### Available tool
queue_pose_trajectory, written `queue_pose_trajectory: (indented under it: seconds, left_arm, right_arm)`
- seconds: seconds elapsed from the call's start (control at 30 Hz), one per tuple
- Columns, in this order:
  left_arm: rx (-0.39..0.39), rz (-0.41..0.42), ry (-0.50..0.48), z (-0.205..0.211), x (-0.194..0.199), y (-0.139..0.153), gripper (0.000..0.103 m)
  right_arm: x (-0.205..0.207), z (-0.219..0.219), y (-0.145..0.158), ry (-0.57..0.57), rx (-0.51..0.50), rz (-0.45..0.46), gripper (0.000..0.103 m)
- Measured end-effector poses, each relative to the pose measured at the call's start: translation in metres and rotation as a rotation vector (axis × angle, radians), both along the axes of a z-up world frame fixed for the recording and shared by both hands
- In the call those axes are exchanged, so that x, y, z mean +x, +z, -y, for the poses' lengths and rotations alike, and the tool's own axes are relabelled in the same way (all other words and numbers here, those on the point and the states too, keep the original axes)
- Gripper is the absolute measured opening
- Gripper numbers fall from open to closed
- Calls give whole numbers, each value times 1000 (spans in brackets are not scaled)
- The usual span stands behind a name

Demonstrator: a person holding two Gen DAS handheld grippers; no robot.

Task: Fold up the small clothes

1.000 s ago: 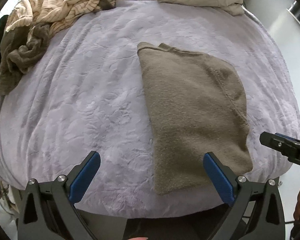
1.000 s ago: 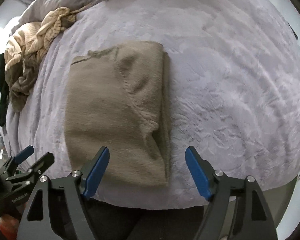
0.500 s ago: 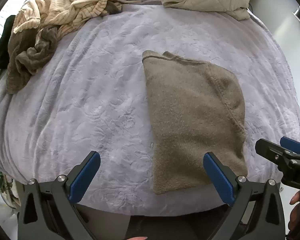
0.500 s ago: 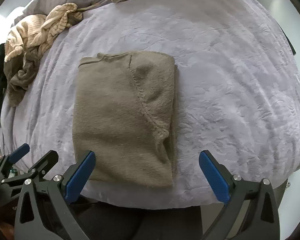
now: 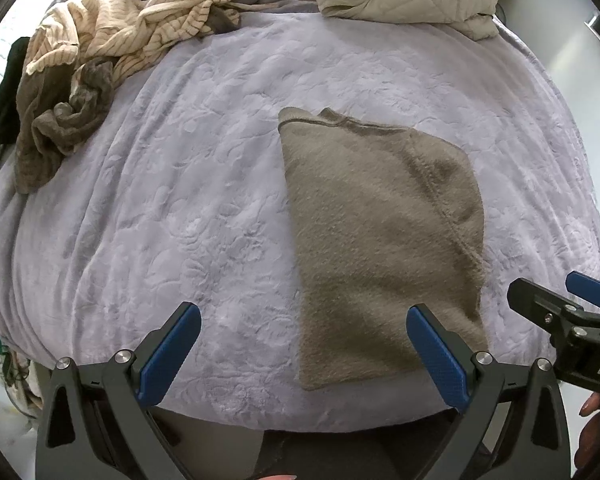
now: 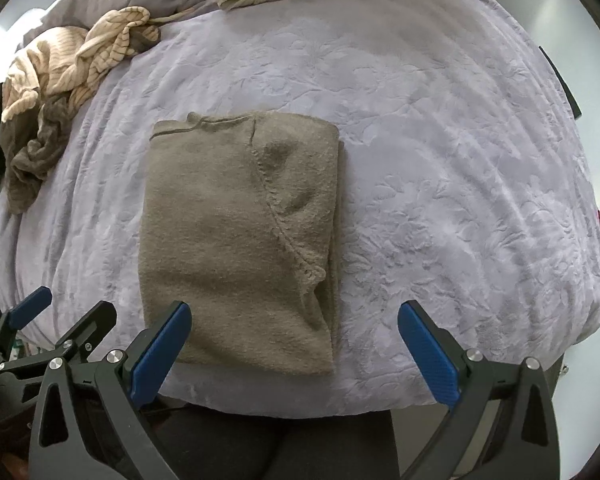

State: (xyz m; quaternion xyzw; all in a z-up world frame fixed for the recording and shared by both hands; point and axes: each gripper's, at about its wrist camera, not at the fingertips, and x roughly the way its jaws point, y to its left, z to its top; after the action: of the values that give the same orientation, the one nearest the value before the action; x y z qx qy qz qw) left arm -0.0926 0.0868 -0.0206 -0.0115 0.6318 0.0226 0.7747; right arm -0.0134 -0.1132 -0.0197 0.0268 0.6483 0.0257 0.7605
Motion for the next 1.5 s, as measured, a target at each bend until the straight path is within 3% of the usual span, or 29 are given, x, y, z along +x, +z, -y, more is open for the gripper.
queue_pose_trajectory:
  seconds: [1.5]
  left_arm:
    - [21,-12,16,-6,-3,-2,103]
  right_arm:
    - [0,-4,3,-15,-54,17,103]
